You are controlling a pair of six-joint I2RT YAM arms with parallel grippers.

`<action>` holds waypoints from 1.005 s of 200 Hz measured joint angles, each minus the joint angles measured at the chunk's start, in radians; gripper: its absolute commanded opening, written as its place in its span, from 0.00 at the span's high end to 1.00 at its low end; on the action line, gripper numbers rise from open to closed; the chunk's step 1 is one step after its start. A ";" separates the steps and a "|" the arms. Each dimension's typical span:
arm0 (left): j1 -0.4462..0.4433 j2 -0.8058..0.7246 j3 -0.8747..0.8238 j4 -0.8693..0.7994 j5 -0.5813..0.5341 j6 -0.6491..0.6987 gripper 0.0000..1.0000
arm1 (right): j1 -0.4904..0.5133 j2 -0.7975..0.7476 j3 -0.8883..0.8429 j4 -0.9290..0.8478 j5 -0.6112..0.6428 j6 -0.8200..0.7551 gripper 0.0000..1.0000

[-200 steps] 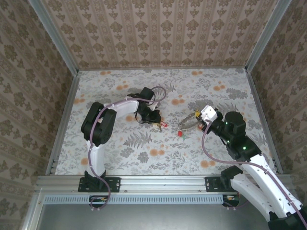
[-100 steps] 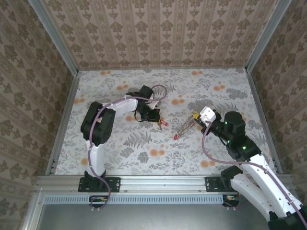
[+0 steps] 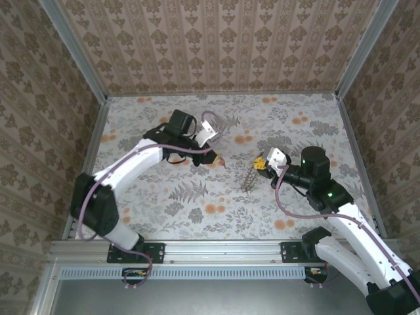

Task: Put the keys on the keyring

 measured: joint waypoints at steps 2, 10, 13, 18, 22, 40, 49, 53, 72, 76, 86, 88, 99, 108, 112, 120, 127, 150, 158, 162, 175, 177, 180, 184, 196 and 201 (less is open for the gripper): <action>-0.001 -0.014 0.000 0.001 0.004 0.016 1.00 | 0.002 0.005 0.002 0.000 -0.008 0.000 1.00; -0.006 -0.060 -0.003 0.011 0.017 0.067 1.00 | 0.010 0.024 0.014 -0.005 -0.042 0.000 1.00; -0.008 -0.074 -0.006 0.016 0.021 0.083 1.00 | 0.013 0.031 0.018 -0.006 -0.054 0.000 1.00; -0.012 -0.100 -0.009 0.023 0.028 0.114 1.00 | 0.018 0.046 0.024 -0.006 -0.076 0.000 1.00; -0.013 -0.118 -0.013 0.028 0.034 0.139 1.00 | 0.021 0.057 0.029 -0.006 -0.093 0.001 1.00; -0.025 -0.177 -0.037 0.051 0.045 0.237 1.00 | 0.035 0.122 0.050 -0.006 -0.183 0.008 1.00; -0.031 -0.198 -0.055 0.063 0.047 0.278 1.00 | 0.040 0.153 0.061 -0.006 -0.220 0.016 1.00; -0.035 -0.206 -0.066 0.069 0.047 0.296 1.00 | 0.042 0.165 0.066 -0.005 -0.235 0.021 1.00; -0.054 -0.238 -0.112 0.092 0.047 0.358 1.00 | 0.053 0.208 0.080 0.008 -0.297 0.052 1.00; -0.058 -0.241 -0.119 0.095 0.046 0.368 1.00 | 0.055 0.214 0.080 0.015 -0.310 0.060 1.00; -0.070 -0.250 -0.136 0.107 0.040 0.388 1.00 | 0.059 0.228 0.079 0.032 -0.339 0.085 1.00; -0.072 -0.252 -0.139 0.109 0.039 0.392 1.00 | 0.060 0.230 0.080 0.034 -0.344 0.087 1.00; -0.086 -0.261 -0.152 0.119 0.032 0.407 1.00 | 0.062 0.248 0.079 0.060 -0.375 0.114 1.00; -0.097 -0.267 -0.162 0.129 0.027 0.416 1.00 | 0.065 0.263 0.080 0.078 -0.398 0.133 1.00; -0.101 -0.270 -0.167 0.135 0.024 0.419 1.00 | 0.065 0.272 0.080 0.086 -0.407 0.143 1.00; -0.109 -0.276 -0.179 0.149 0.019 0.422 1.00 | 0.067 0.288 0.080 0.101 -0.423 0.162 1.00; -0.114 -0.281 -0.188 0.160 0.013 0.424 1.00 | 0.068 0.303 0.080 0.112 -0.431 0.177 1.00; -0.121 -0.283 -0.208 0.182 0.004 0.426 1.00 | 0.068 0.344 0.082 0.146 -0.458 0.234 1.00; -0.121 -0.283 -0.214 0.189 0.002 0.430 1.00 | 0.068 0.362 0.085 0.158 -0.467 0.255 1.00; -0.121 -0.283 -0.216 0.192 0.002 0.431 1.00 | 0.069 0.369 0.085 0.164 -0.470 0.265 1.00; -0.121 -0.283 -0.219 0.193 0.002 0.441 1.00 | 0.072 0.387 0.085 0.182 -0.476 0.293 1.00; -0.121 -0.283 -0.219 0.193 0.002 0.442 1.00 | 0.072 0.389 0.085 0.183 -0.477 0.297 1.00; -0.121 -0.283 -0.219 0.194 0.002 0.444 1.00 | 0.072 0.391 0.085 0.184 -0.478 0.301 1.00; -0.122 -0.283 -0.219 0.194 0.002 0.446 1.00 | 0.073 0.394 0.085 0.188 -0.481 0.307 1.00; -0.122 -0.283 -0.219 0.196 0.002 0.454 1.00 | 0.074 0.397 0.088 0.191 -0.486 0.322 1.00; -0.123 -0.283 -0.219 0.197 0.002 0.457 1.00 | 0.074 0.399 0.090 0.191 -0.488 0.325 1.00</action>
